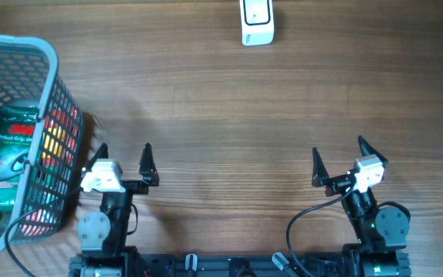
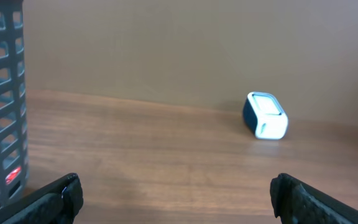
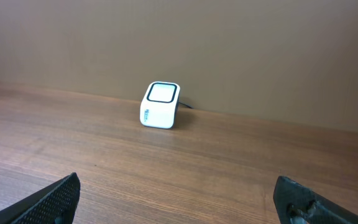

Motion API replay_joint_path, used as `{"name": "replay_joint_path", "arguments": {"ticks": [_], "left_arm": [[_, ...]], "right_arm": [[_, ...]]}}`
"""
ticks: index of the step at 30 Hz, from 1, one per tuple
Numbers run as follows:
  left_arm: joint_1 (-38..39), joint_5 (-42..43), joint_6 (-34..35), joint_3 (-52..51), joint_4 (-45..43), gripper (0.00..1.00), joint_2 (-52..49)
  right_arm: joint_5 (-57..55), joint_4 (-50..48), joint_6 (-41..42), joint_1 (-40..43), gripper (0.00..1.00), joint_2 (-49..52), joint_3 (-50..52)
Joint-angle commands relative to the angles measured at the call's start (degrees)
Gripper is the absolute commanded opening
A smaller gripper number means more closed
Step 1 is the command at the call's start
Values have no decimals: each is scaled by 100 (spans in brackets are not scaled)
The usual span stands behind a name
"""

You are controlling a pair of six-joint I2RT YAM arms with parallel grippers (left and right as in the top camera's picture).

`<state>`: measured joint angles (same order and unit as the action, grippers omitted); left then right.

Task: Scan the item barcode

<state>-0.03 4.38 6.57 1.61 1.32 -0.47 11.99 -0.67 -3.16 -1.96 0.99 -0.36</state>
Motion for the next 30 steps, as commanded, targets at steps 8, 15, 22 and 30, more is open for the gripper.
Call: {"name": "replay_joint_path", "arguments": {"ticks": [8,15,22,30], "left_arm": [[20,826,470,1191,-26,100,9],[20,850,592,1650,-2,100,-39],[20,848,592,2479,280,100,-1019],[20,844,588,4325,1851,100,-2734]], "right_arm": [[92,-28,-94,-24,100,-46,7],[92,-28,-94,-24,100,-46,7],[92,-28,-94,-24,100,-46,7],[92,-28,-94,-24,100,-46,7]]}}
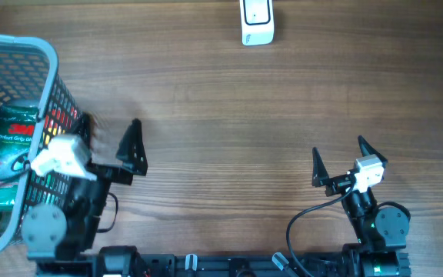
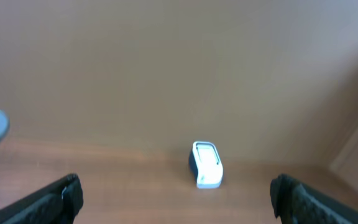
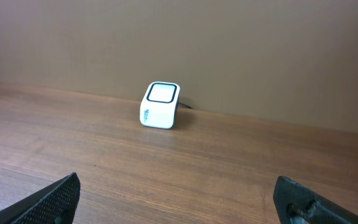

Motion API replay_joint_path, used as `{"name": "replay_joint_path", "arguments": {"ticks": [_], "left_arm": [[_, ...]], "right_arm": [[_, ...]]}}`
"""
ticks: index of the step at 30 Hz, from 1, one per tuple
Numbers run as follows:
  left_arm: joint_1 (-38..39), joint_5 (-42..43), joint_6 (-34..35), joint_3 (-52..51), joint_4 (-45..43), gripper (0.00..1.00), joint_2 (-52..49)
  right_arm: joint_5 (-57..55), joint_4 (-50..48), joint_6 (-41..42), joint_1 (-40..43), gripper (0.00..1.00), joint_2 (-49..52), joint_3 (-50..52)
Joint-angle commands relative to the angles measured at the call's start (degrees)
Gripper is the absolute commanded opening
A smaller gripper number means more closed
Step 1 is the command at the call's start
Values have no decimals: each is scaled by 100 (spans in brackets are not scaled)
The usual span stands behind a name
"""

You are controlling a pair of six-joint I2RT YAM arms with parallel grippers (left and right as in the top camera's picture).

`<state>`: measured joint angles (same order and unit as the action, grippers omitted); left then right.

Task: Scan the item barcode
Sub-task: 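Move the left gripper over the basket toward the green glove pack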

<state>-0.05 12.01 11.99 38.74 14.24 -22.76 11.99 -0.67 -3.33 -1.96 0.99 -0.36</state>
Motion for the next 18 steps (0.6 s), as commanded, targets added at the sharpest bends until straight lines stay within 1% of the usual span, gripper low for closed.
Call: {"name": "replay_joint_path", "arguments": {"ticks": [1,5,9,10,18], "left_arm": [[22,83,48,741,820,100,-634],[22,24,50,811,1432,100,-813],[22,599,46,811,2035,100,-815],[22,588,39,811,2094,100,-815],[22,-229,50,960,2214,100,-1036]], "right_arm": [[94,-28,-79,-24,100,-46,7],[92,-28,-76,-24,100,-46,7],[92,-28,-76,-24,100,-46,7],[92,-28,-76,-24,100,-46,7],[94,-28,-76,-24,100,-46,7]]}}
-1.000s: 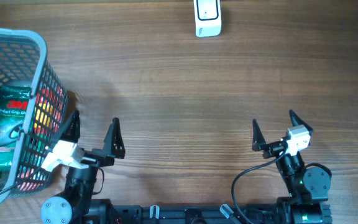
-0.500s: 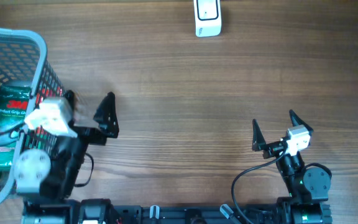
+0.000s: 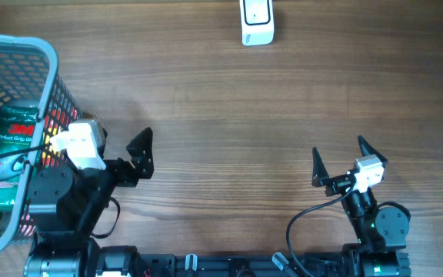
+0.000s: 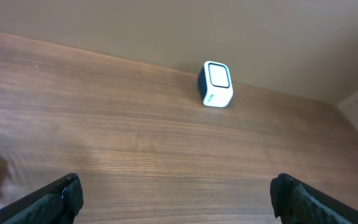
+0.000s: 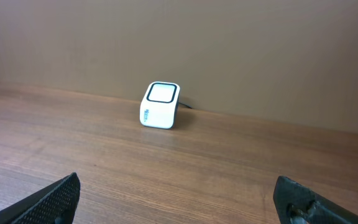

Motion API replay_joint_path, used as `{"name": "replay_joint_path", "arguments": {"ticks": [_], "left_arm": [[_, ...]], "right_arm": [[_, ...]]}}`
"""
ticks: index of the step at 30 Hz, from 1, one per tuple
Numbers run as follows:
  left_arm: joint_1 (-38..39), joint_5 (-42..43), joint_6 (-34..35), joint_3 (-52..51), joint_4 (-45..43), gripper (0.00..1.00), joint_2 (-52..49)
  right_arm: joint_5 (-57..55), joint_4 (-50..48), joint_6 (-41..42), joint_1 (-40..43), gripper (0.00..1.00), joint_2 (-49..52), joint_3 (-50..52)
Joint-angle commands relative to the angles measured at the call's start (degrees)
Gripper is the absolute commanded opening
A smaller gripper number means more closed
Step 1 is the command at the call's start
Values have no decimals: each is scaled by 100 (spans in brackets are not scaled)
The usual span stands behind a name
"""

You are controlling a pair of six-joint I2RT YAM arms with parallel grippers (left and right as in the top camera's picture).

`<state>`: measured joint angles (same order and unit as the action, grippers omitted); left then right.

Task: Scan the item barcode
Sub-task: 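Move the left gripper over the basket toward the green glove pack, then lower the left gripper into the basket and grasp the green glove pack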

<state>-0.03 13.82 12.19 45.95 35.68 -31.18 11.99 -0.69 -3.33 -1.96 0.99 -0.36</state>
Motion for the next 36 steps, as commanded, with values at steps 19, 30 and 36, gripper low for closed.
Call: {"name": "replay_joint_path", "arguments": {"ticks": [19,30,36], "left_arm": [[13,-3554,540,3818,1663,100,-2627],[-1768,-3449,1626,3858,2518,100,-3217],[-2973,-2402,2028,3853,2830,100,-3928]], "right_arm": [[92,-26,-79,-24,100,-46,7],[92,-26,-76,-24,100,-46,7],[92,-26,-79,-24,100,-46,7]]}}
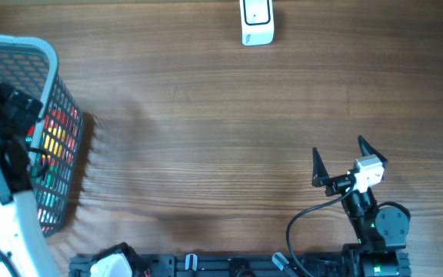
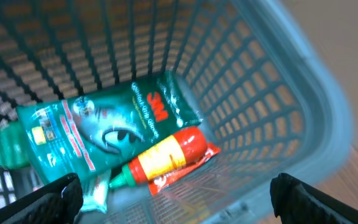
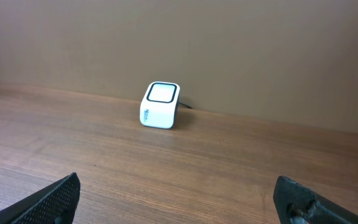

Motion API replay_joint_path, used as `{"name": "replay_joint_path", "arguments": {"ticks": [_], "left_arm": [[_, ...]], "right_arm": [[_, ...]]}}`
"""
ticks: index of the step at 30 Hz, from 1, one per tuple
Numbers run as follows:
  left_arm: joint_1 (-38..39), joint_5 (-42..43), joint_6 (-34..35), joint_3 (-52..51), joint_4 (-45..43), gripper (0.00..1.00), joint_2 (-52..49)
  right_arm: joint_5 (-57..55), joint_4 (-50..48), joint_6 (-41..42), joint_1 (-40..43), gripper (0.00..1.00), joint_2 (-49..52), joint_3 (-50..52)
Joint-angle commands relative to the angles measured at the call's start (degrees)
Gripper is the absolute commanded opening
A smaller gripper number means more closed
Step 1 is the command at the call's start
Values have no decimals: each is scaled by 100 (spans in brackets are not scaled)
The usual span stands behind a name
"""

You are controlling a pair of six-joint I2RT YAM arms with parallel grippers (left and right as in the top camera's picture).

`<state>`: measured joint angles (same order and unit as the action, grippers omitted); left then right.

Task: Scan the item barcode
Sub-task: 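Lower the left gripper into the basket and grasp the green glove pack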

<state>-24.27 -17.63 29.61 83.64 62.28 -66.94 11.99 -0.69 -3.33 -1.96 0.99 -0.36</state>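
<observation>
My left gripper [image 2: 176, 205] hangs open above the inside of the grey mesh basket [image 2: 272, 118], nothing between its fingers. Below it lie a green 3M packet [image 2: 104, 134] and a red-and-yellow bottle with a green cap [image 2: 163, 158] on a red wrapper. No barcode can be made out. The white scanner [image 1: 257, 21] stands at the table's far edge, also plain in the right wrist view as the scanner [image 3: 161, 104]. My right gripper [image 1: 338, 151] rests open near the front right, empty.
The basket [image 1: 52, 58] fills the far left of the table; my left arm covers most of it from above. Red and yellow goods [image 1: 52, 142] show through its mesh wall. A cable runs from the right arm's base.
My left arm has moved from beside the basket to above it, and its camera now looks down at the goods inside. The right arm has not moved.
Both grippers first rested open at the table's front edge. The left arm then stood raised and nearer the basket, facing the scanner, then tilted down over the bare table. Now it hangs open over the basket's contents. The right arm stayed still throughout.
</observation>
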Motion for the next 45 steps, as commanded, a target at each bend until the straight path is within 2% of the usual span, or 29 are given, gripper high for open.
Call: {"name": "replay_joint_path", "arguments": {"ticks": [1,6,18,26,28,33,38,40,42,45], "left_arm": [[-710,780,295,81,275,100,-494],[-1128,820,433,79,529,100,-1102],[-1126,815,431,20,651,100,-1635],[-1128,793,437,-699,-83,100,-1646],[-1128,643,763,-776,-70,100,-1646],[-1128,-173,2096,-780,463,100,-1644],[-1132,-415,2983,-782,859,100,-1644],[-1174,-675,3130,-793,960,100,-1644],[-1300,-693,3281,-887,938,100,-1644],[-1482,-669,4135,-1237,531,100,-1644]], "right_arm": [[92,-26,-76,-24,100,-46,7],[92,-26,-76,-24,100,-46,7],[92,-26,-76,-24,100,-46,7],[92,-26,-79,-24,100,-46,7],[92,-26,-76,-24,100,-46,7],[92,-26,-76,-24,100,-46,7],[92,-26,-79,-24,100,-46,7],[92,-26,-79,-24,100,-46,7],[92,-26,-76,-24,100,-46,7],[92,-26,-76,-24,100,-46,7]]}}
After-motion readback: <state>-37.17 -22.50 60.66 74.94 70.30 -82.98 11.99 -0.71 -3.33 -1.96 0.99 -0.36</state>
